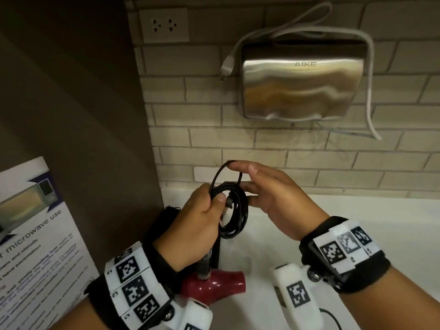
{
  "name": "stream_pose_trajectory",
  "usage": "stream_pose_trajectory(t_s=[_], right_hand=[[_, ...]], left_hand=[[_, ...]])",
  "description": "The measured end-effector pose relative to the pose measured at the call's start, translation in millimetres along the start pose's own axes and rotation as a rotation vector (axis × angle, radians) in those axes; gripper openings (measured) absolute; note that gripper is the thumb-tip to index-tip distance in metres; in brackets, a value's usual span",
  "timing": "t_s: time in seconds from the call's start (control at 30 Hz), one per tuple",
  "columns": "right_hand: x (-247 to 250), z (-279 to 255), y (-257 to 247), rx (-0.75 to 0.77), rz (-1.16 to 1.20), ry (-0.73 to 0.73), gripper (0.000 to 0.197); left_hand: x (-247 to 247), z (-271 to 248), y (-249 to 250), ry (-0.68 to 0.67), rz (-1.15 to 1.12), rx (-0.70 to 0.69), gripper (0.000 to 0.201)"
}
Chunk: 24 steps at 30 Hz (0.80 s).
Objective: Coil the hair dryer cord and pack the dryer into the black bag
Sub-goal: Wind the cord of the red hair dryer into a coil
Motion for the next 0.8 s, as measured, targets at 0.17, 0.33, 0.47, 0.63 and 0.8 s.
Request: stream_pose_trajectory(t_s=[0.17,0.33,0.47,0.63,0.8], right_hand=[[-2.4,4.7,14.8,-0.066,0.217,0.022,0.041],[-5.1,6.9,31.8,-0.120,0.261,0.058,0.049],[-10.1,9.6,42.1,-0.203,0.122,0.010,0.057],[-22.1,7.9,46.3,-0.314,0.102,-0.073,0.049],[-22.1,7.2,44.7,-0.337,0.057,-0.138,0.044]], left_hand=[[-3.6,2.3,-7.3,0.013,0.096,0.042,0.029],[-8.0,6.6,-19.7,0.019,0.079,0.072,0.028],[-12.8,6.4,-28.2,0.073,0.084,0.120,0.031],[-15.9,11.2,-34.7,0.073,0.195,0.119,0.026],[-12.1,11.0,-33.6,0.083,0.167,0.119,0.027]])
Point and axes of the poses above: each hand's wrist, its own z-axis towards the middle knuckle, its own x-axis out of the back of the hand, y = z × x, the point moved 6 cm from there along z, towards the middle knuckle, and after that the axes turned 4 degrees about -x, right-handed, at the moved point
